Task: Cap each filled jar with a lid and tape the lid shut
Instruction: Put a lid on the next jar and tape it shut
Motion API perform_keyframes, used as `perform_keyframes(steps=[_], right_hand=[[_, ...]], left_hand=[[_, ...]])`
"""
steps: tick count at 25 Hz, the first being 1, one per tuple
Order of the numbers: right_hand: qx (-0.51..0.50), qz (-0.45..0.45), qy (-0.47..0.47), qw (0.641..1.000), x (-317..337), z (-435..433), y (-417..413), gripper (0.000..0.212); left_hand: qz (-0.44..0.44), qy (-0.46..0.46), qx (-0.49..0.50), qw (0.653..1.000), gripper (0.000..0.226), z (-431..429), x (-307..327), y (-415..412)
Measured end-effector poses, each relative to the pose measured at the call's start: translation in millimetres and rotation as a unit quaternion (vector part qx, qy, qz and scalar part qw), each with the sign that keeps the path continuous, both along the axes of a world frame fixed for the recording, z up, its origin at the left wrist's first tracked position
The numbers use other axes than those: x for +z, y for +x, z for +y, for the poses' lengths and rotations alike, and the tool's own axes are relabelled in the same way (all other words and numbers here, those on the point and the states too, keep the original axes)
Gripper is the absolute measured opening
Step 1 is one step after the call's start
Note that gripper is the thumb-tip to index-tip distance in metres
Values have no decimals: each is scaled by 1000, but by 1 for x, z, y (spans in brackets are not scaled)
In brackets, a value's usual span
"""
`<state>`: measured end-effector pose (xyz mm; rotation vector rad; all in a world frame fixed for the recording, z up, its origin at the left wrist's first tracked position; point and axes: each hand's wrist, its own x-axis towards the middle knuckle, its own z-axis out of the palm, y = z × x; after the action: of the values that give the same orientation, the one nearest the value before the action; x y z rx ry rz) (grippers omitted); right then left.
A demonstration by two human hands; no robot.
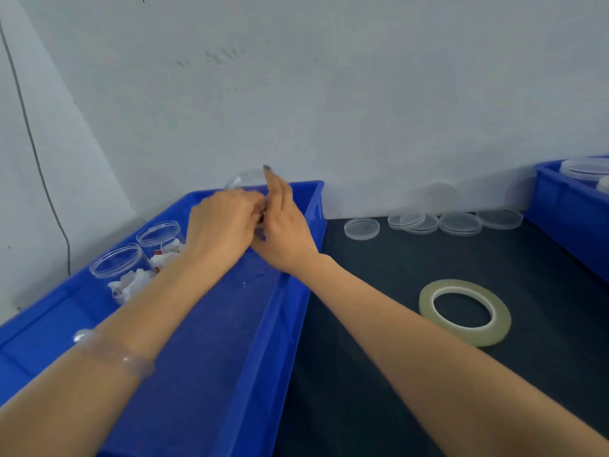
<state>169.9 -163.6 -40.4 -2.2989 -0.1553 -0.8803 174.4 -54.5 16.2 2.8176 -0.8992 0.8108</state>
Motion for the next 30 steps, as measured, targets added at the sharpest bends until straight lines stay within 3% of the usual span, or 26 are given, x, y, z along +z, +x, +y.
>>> perform_keyframes(steps=[2, 5, 9, 14, 16, 19, 21, 24, 26, 30], right_hand=[[24, -117, 81, 989, 2, -5, -34, 99], [13, -126, 66, 990, -13, -17, -101, 103], [-6, -57, 16, 998, -50, -43, -180, 100], [-53, 53, 19, 997, -79, -89, -200, 99], [-39, 96, 11, 995, -92, -99, -198, 103], [67, 181, 83, 978, -93, -126, -192, 121], [51, 192, 39, 979, -84, -157, -187, 108], [-124, 118, 24, 985, -80, -217, -171, 67], [-222, 183, -18, 958, -84, -253, -155, 50], [-257, 352, -153, 887, -102, -302, -125, 55]], left_hand=[[-68, -34, -57, 995, 18, 0, 19, -46], [-35, -38, -102, 993, 15, 2, 25, -117], [-1, -84, -163, 983, 15, -13, -15, -176], [118, -196, -213, 950, 33, -65, -83, -162], [171, -263, -232, 921, 56, -85, -106, -147], [231, -419, -228, 848, 82, -109, -127, -126], [258, -475, -235, 808, 85, -123, -133, -116], [283, -502, -251, 778, 83, -135, -143, -108], [291, -505, -257, 771, 83, -138, -146, -105], [283, -519, -262, 763, 79, -141, -147, -105]])
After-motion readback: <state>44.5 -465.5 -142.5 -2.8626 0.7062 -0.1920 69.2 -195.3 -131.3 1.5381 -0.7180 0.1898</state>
